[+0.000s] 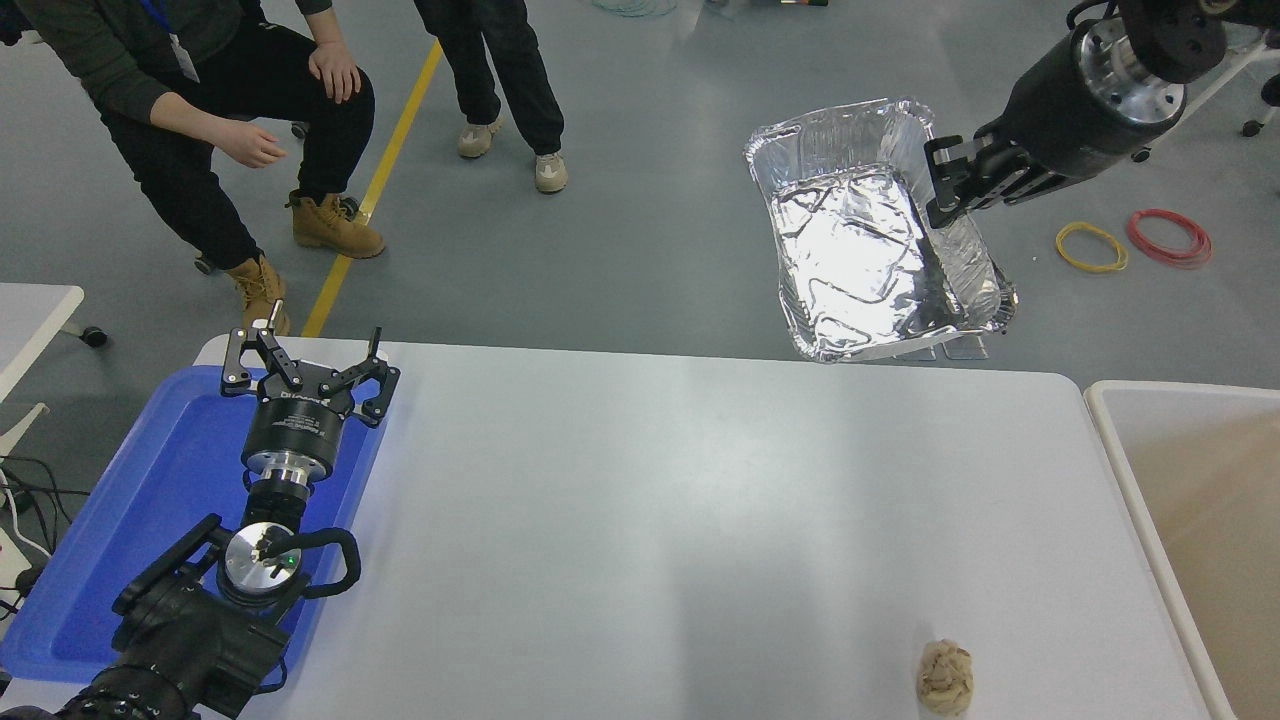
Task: Pick up foil plate and place in dustbin
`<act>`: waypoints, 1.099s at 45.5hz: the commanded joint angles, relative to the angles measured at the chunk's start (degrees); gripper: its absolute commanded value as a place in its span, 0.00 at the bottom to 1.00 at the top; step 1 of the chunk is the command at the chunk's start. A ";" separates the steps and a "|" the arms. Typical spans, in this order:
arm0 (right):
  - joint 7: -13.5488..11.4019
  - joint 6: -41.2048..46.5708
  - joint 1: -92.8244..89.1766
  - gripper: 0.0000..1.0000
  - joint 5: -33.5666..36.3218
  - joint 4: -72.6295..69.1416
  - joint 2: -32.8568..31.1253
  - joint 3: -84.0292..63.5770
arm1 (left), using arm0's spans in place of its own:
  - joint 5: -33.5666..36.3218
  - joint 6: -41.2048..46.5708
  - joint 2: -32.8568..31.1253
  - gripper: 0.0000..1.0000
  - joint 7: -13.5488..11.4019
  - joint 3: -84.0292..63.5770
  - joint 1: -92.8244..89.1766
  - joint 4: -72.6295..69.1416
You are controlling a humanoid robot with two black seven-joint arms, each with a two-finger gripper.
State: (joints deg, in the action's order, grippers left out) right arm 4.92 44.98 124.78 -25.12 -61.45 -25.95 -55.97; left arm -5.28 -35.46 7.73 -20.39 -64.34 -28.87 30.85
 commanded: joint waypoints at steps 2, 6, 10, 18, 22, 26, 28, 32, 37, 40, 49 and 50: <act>0.00 0.02 0.03 0.00 -0.37 1.59 -4.89 -3.96 | 0.00 0.04 0.00 1.00 0.00 0.00 -0.05 0.00; 0.00 0.02 -0.06 0.00 -0.54 2.47 -7.44 -6.60 | 0.00 0.04 0.00 1.00 0.00 0.00 0.04 0.00; 0.00 -0.16 -0.94 0.00 -0.46 3.17 -9.37 -10.99 | 0.00 0.04 -0.09 1.00 0.00 0.00 -0.05 0.00; 0.00 -6.48 -6.91 0.00 0.33 8.79 -11.13 -16.44 | 0.00 0.04 0.00 1.00 0.00 0.00 -0.05 0.00; 0.00 -8.50 -10.51 0.00 0.69 12.83 -11.84 -17.76 | 0.00 -0.05 0.00 1.00 0.00 0.00 -0.05 0.00; 0.00 -10.70 -14.82 0.00 0.86 17.40 -12.36 -18.64 | 0.00 -0.05 0.00 1.00 0.00 0.00 -0.05 0.00; 0.00 -11.67 -17.36 0.00 0.86 19.95 -12.89 -18.73 | 0.00 -0.05 -0.09 1.00 0.00 0.00 -0.05 0.00; 0.00 -13.25 -23.07 0.00 0.86 25.92 -13.33 -18.65 | 0.00 0.04 0.00 1.00 0.00 0.00 -0.05 0.00; 0.00 -14.39 -31.51 0.00 0.95 35.06 -13.42 -17.86 | 0.00 -0.05 0.00 1.00 0.00 0.00 -0.05 0.00; 0.00 -15.01 -35.91 0.00 0.95 40.16 -13.42 -17.07 | 0.00 -0.05 0.00 1.00 0.00 0.00 -0.05 0.00; -0.26 -19.14 -48.83 0.00 0.95 50.45 -13.51 -10.22 | 0.00 -0.05 0.00 1.00 0.00 0.00 -0.05 0.00; -0.26 -19.75 -50.15 0.00 0.95 51.33 -13.51 -9.42 | 0.00 -0.05 0.00 1.00 0.00 0.00 -0.05 0.00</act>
State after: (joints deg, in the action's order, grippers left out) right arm 4.86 29.88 89.49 -24.24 -23.27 -39.09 -70.95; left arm -5.27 -35.49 7.73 -20.39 -64.34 -28.91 30.85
